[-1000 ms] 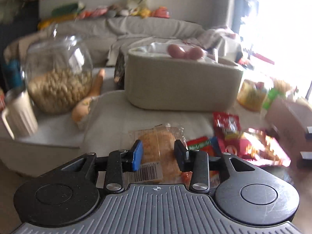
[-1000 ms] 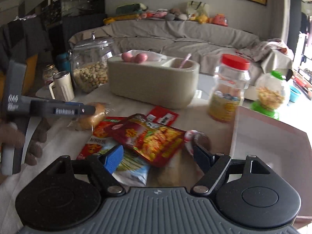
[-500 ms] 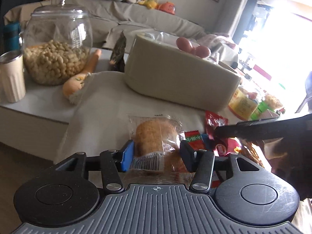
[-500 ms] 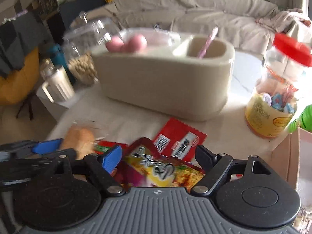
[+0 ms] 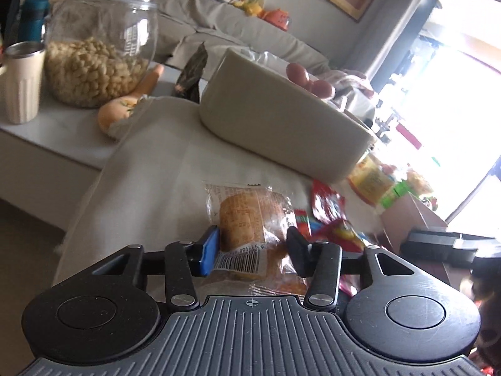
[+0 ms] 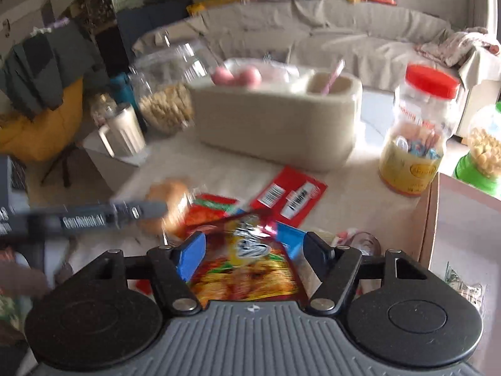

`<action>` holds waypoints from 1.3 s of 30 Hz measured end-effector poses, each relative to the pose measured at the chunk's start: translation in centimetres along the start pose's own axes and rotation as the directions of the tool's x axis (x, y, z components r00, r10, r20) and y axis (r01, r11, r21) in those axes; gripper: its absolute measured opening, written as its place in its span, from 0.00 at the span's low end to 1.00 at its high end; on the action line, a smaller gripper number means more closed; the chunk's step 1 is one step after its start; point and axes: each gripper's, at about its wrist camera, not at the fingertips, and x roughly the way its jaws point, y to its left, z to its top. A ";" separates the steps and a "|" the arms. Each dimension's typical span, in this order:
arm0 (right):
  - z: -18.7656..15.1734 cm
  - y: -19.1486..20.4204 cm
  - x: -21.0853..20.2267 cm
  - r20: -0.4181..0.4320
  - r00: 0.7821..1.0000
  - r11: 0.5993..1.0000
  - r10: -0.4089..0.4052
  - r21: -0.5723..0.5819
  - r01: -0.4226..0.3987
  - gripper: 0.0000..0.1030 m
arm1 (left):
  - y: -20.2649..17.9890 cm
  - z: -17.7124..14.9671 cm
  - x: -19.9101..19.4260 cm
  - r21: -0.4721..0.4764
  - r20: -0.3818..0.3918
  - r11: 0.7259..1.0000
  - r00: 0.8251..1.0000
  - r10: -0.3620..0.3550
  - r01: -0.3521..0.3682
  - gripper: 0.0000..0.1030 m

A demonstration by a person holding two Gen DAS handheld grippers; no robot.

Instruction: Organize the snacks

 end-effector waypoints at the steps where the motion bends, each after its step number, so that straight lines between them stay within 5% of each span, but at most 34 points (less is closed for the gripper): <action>1: 0.0 0.7 -0.5 0.011 1.000 1.000 0.028 -0.001 -0.028 0.68 | -0.1 -0.8 -0.8 0.010 0.008 1.000 1.000 0.008 -0.008 0.47; 4: -0.4 3.2 -0.5 -0.004 0.992 0.992 0.124 -0.027 -0.124 0.68 | -0.4 -3.4 -3.5 0.038 0.027 0.997 0.998 0.061 -0.062 0.46; 8: -0.4 5.6 3.4 -0.139 0.968 0.978 0.207 0.015 -0.207 0.61 | -0.3 -5.9 -6.6 0.036 0.064 0.995 0.994 0.089 -0.092 0.46; 12: 0.3 5.8 7.2 -0.215 0.976 0.997 -0.018 0.070 0.034 0.57 | -0.6 -6.9 -8.2 0.050 0.066 0.992 0.992 0.111 -0.114 0.46; 19: 1.6 8.1 9.9 -0.228 0.964 0.991 -0.136 -0.013 0.137 0.68 | -2.3 -7.9 -9.0 0.118 0.055 0.979 0.985 0.161 -0.167 0.46; 24: 0.9 9.7 12.1 -0.188 0.943 0.949 -0.276 -0.208 0.236 0.77 | -2.4 -8.3 -9.3 0.115 0.041 0.980 0.987 0.157 -0.161 0.46; 29: 0.6 7.2 10.7 -0.227 0.952 0.978 -0.204 -0.082 0.190 0.75 | -2.5 -8.6 -9.7 0.113 0.035 0.981 0.987 0.155 -0.158 0.46; 31: 0.1 6.8 9.7 -0.227 0.959 0.984 -0.169 -0.085 0.154 0.50 | -2.6 -8.6 -9.7 0.111 0.030 0.981 0.987 0.157 -0.159 0.46; 39: -4.0 5.7 3.7 -0.277 0.961 0.999 0.029 -0.029 -0.038 0.44 | -3.4 -8.9 -9.9 0.128 -0.001 0.982 0.990 0.142 -0.141 0.46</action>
